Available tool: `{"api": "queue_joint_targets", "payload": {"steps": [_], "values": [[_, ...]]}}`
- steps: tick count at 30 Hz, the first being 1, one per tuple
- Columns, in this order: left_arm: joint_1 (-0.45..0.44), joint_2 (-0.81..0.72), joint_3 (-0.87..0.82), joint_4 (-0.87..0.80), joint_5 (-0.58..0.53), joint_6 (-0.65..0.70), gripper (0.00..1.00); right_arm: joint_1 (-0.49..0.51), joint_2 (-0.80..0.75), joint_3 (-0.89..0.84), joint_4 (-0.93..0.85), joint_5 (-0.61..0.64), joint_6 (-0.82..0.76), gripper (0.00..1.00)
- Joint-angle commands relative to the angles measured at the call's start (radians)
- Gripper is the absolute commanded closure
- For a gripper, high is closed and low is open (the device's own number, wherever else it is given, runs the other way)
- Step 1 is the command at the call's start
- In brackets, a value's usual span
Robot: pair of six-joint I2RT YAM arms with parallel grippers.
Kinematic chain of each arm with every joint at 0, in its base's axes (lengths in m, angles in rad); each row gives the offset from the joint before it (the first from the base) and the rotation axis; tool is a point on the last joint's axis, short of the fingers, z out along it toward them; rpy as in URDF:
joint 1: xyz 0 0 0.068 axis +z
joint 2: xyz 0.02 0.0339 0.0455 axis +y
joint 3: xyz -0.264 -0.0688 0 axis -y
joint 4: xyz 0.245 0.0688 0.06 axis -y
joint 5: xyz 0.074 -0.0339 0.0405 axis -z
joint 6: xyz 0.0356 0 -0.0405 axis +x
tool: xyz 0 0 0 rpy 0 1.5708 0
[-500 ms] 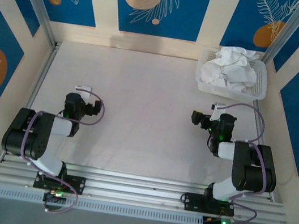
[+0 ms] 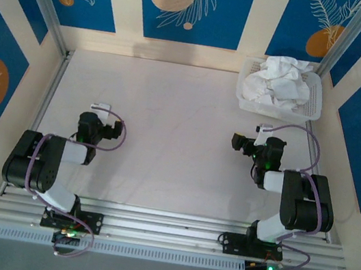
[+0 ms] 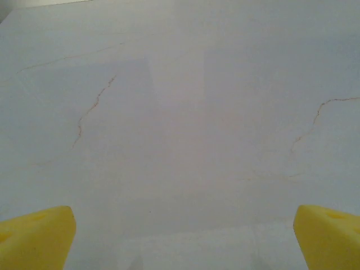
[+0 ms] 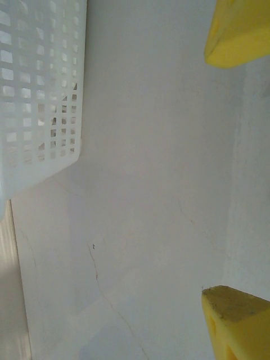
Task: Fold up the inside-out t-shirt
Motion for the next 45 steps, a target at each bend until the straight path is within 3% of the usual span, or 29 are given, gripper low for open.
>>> {"api": "queue_joint_targets", "payload": {"steps": [1, 4, 6, 8, 10, 12, 14, 17, 20, 26, 33, 34, 36, 38, 39, 45], "values": [[0.001, -0.004, 0.018, 0.022, 0.020, 0.010, 0.01, -0.003, -0.007, 0.014, 0.009, -0.020, -0.015, 0.01], [0.001, -0.005, 0.016, 0.024, 0.019, 0.010, 0.01, -0.001, -0.047, 0.001, 0.009, 0.002, -0.009, 0.01], [-0.002, -0.016, 0.013, 0.027, -0.010, 0.008, 0.01, 0.000, -0.143, 0.007, -0.085, 0.041, 0.002, 0.01], [-0.016, -0.091, 0.005, -0.020, -0.090, -0.006, 0.01, 0.013, -0.262, 0.053, -0.269, 0.093, 0.031, 0.01], [-0.021, -0.204, 0.028, -0.173, -0.146, -0.042, 0.01, 0.038, -0.364, 0.135, -0.498, 0.141, 0.081, 0.01], [-0.023, -0.331, 0.023, -0.259, -0.123, -0.066, 0.01, 0.059, -0.434, 0.258, -0.740, 0.209, 0.224, 0.01], [-0.025, -0.474, 0.058, -0.407, -0.084, -0.142, 0.01, 0.053, -0.429, 0.425, -0.978, 0.173, 0.393, 0.01], [-0.052, -0.566, 0.206, -0.705, -0.013, -0.269, 0.01, 0.059, -0.261, 0.722, -1.199, 0.051, 0.430, 0.05], [-0.131, -0.576, 0.320, -0.869, 0.082, -0.337, 0.01, 0.048, -0.024, 1.030, -1.348, 0.062, 0.437, 0.03], [-0.291, -0.559, 0.381, -0.969, 0.178, -0.419, 0.01, -0.073, 0.481, 1.562, -1.501, 0.164, 0.501, 0.00], [-0.341, -0.598, 0.317, -0.969, 0.224, -0.414, 0.01, -0.142, 1.012, 2.181, -1.602, 0.092, 0.441, 0.02], [-0.344, -0.605, 0.312, -0.970, 0.230, -0.408, 0.01, -0.148, 1.059, 2.236, -1.590, 0.079, 0.435, 0.06], [-0.346, -0.615, 0.303, -0.969, 0.224, -0.403, 0.01, -0.163, 1.107, 2.284, -1.544, 0.015, 0.444, 0.28], [-0.348, -0.618, 0.298, -0.969, 0.196, -0.411, 0.01, -0.178, 1.107, 2.282, -1.496, -0.064, 0.473, 0.80], [-0.348, -0.616, 0.300, -0.970, 0.190, -0.412, 0.01, -0.182, 1.100, 2.294, -1.500, -0.091, 0.481, 0.97], [-0.348, -0.624, 0.317, -0.947, 0.158, -0.459, 0.01, -0.150, 0.897, 2.288, -1.510, -0.220, 0.474, 1.00]]}}
